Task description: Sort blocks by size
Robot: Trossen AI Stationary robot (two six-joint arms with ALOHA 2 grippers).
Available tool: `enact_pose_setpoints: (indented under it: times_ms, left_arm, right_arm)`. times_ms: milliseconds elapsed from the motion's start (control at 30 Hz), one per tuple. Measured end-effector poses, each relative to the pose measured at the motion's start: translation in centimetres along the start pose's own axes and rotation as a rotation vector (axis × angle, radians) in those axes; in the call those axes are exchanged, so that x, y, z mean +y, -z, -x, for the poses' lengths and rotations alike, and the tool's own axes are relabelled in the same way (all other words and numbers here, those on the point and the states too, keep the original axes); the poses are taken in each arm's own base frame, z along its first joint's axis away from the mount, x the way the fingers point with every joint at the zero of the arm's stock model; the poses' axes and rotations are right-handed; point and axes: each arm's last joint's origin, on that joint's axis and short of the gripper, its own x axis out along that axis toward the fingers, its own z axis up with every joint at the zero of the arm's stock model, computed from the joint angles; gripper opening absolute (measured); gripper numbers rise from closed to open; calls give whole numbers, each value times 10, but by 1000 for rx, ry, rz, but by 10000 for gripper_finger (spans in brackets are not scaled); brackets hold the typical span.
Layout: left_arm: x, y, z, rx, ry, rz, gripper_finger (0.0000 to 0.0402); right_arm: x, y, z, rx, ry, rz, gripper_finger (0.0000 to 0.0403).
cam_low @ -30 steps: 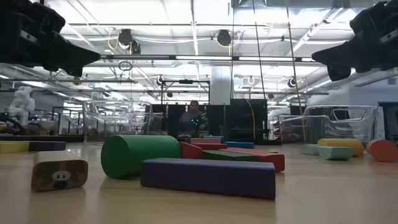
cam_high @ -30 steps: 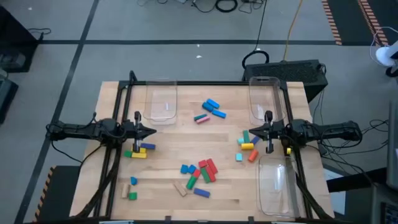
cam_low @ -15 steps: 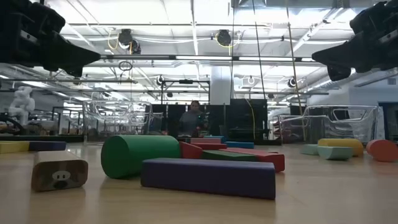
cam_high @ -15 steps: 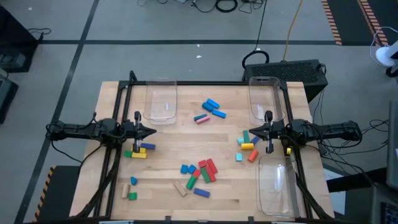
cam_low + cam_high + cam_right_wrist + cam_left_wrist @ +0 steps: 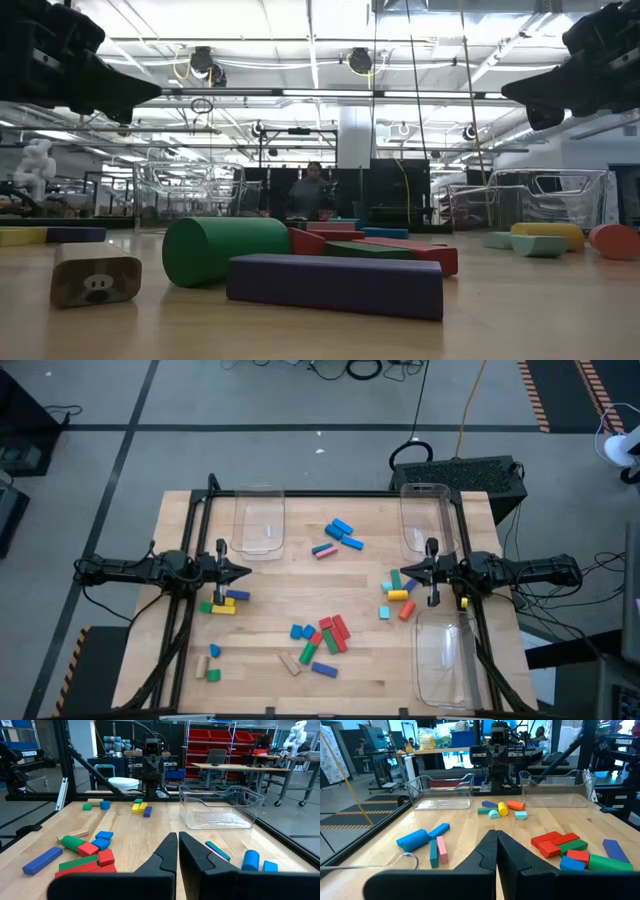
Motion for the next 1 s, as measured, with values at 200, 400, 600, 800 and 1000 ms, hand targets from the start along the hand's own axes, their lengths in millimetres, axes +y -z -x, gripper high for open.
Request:
enact_pose_setpoints:
  times_ms: [200, 400, 600, 800, 1000]
  left_arm:
    - [0, 0, 0, 0, 0, 0, 6]
    - [0, 0, 0, -4, -1, 0, 6]
    - [0, -5, 0, -57, -10, 6, 6]
    - [1, -10, 0, -104, -12, 12, 6]
    - [1, -9, 0, -102, -3, 46, 6]
  right_arm:
    - [0, 0, 0, 0, 0, 0, 0]
    - [0, -1, 0, -8, 0, -1, 0]
    - [0, -1, 0, -8, -1, -50, 0]
    - [-2, -5, 0, -52, 56, -73, 0]
    - [-3, -10, 0, -103, 83, -88, 0]
